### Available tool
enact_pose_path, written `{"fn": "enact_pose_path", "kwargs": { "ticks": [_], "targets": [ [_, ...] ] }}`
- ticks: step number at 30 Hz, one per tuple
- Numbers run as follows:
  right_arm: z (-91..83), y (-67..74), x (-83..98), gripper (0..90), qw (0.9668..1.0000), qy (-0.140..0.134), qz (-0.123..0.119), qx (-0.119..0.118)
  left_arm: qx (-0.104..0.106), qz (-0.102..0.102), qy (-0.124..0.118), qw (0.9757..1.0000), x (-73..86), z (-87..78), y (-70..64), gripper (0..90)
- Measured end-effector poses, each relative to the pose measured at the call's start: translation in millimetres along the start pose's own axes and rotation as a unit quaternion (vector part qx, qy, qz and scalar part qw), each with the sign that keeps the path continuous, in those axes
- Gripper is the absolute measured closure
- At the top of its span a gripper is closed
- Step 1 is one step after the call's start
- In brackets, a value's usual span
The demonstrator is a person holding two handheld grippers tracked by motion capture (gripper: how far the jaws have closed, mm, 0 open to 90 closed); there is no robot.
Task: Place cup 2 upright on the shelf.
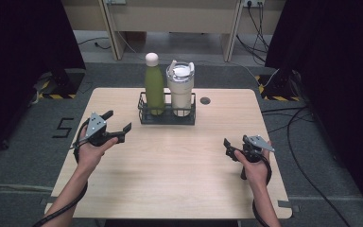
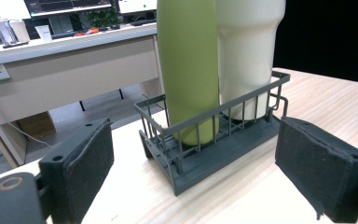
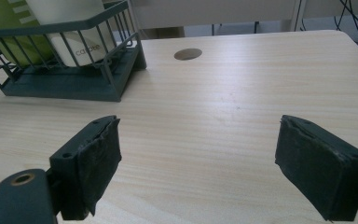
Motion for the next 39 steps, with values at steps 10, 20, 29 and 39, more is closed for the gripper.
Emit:
{"fn": "enact_pose_path", "kwargs": {
  "ticks": [10,20,29,39],
  "targets": [
    [-0.3,-0.7,-0.1,14.3,1.0000,-0.001,-0.002,0.000,-0.004,-0.004,0.006,1.0000,12.4,-13.9,-0.3,10.9],
    [-0.3,-0.8,-0.1,14.3,1.0000,-0.001,-0.002,0.000,-0.012,-0.007,0.009,0.9999,23.5,-28.9,2.6,11.1],
    [-0.3,-0.5,0.1,14.3,1.0000,-0.001,-0.002,0.000,-0.023,-0.018,0.016,0.9995,39.4,-42.0,7.3,11.1],
    [-0.1,-0.5,0.5,14.3,1.0000,-0.001,0.000,0.000,-0.033,-0.038,0.023,0.9985,60.6,-52.1,6.3,11.1]
  ]
}}
Point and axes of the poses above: each handheld gripper's, and its own axes: z roughly forward along the jaws, x roughly out of its underside, y roughly to its left, the point moved 1 cm from there along z, roughly forward along the jaws
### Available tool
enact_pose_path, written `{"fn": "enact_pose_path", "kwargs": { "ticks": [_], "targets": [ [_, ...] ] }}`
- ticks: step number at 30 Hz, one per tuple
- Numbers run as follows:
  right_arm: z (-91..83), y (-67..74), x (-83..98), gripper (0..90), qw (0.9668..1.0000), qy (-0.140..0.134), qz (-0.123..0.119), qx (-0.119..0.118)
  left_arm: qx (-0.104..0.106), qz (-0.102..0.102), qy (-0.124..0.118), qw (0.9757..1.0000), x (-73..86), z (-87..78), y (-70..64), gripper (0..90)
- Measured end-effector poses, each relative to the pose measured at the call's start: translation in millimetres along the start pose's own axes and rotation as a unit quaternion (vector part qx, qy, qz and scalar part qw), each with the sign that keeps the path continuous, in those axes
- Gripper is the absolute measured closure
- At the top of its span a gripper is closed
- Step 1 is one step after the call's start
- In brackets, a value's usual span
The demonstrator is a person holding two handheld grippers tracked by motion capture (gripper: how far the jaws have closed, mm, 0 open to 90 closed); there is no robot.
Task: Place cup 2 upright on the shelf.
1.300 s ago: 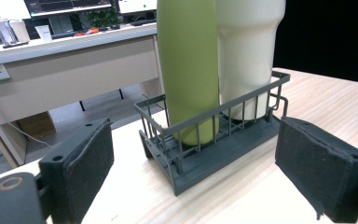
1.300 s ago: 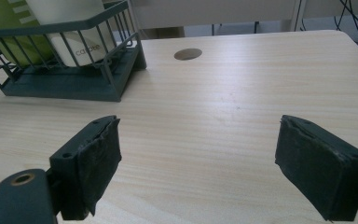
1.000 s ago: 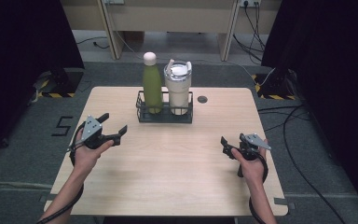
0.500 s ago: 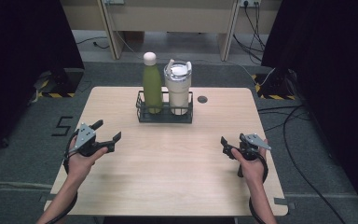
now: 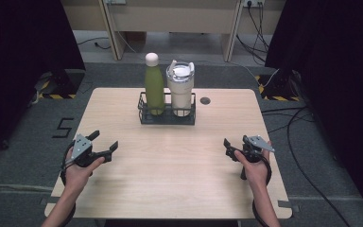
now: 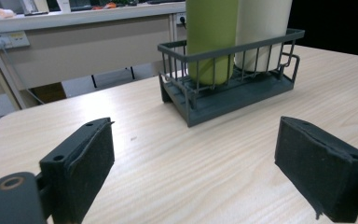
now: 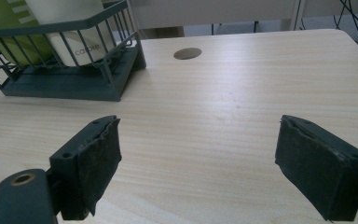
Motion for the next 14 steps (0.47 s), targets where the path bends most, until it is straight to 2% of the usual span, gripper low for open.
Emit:
{"fn": "enact_pose_path", "kwargs": {
  "ticks": [14],
  "targets": [
    [-1.0,-0.4,-0.8,14.3,1.0000,-0.003,0.001,-0.003,-0.003,-0.007,0.013,0.9999,14.4,-3.9,-1.5,11.3]
  ]
}}
Point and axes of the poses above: each handheld gripper's, and its own axes: z roughly forward along the jaws, x roughly out of its underside, y roughly to its left, the point moved 1 cm from there along z, roughly forward along the jaws
